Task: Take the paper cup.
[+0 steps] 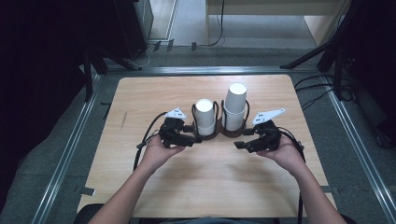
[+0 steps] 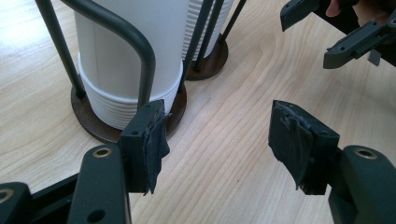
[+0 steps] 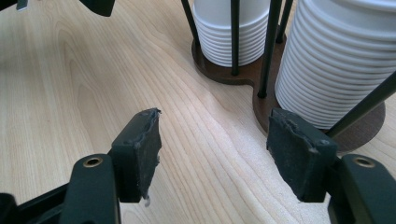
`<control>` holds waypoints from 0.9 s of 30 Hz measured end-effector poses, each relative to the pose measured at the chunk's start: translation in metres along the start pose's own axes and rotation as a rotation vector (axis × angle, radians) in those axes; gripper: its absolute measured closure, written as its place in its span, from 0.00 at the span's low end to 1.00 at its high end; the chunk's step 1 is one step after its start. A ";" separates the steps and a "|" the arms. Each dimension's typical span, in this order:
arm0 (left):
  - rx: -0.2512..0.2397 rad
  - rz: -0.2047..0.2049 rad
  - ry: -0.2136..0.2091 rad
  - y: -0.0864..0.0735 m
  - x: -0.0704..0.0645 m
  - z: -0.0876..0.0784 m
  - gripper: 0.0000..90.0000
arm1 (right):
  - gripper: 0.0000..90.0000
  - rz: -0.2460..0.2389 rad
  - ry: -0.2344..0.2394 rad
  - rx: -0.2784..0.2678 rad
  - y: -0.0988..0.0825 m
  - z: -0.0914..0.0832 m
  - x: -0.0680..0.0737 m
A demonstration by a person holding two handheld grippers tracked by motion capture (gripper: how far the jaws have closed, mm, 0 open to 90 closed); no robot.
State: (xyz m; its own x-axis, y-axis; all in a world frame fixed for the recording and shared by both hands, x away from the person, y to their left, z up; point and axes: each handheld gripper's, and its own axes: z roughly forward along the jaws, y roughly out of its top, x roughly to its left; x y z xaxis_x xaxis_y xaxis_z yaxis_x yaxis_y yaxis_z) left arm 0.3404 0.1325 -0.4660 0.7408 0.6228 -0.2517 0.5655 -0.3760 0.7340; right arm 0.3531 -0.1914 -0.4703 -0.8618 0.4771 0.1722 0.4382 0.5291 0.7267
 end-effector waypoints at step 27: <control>0.021 0.027 0.026 0.000 -0.006 0.004 0.42 | 0.39 0.011 -0.001 -0.005 0.000 -0.001 -0.001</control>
State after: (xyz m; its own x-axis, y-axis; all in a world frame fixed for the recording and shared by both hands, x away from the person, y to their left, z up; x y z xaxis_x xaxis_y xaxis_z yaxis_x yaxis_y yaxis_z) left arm 0.3375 0.1263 -0.4671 0.7464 0.6298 -0.2150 0.5528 -0.4070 0.7272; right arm 0.3539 -0.1926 -0.4695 -0.8567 0.4836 0.1794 0.4463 0.5206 0.7279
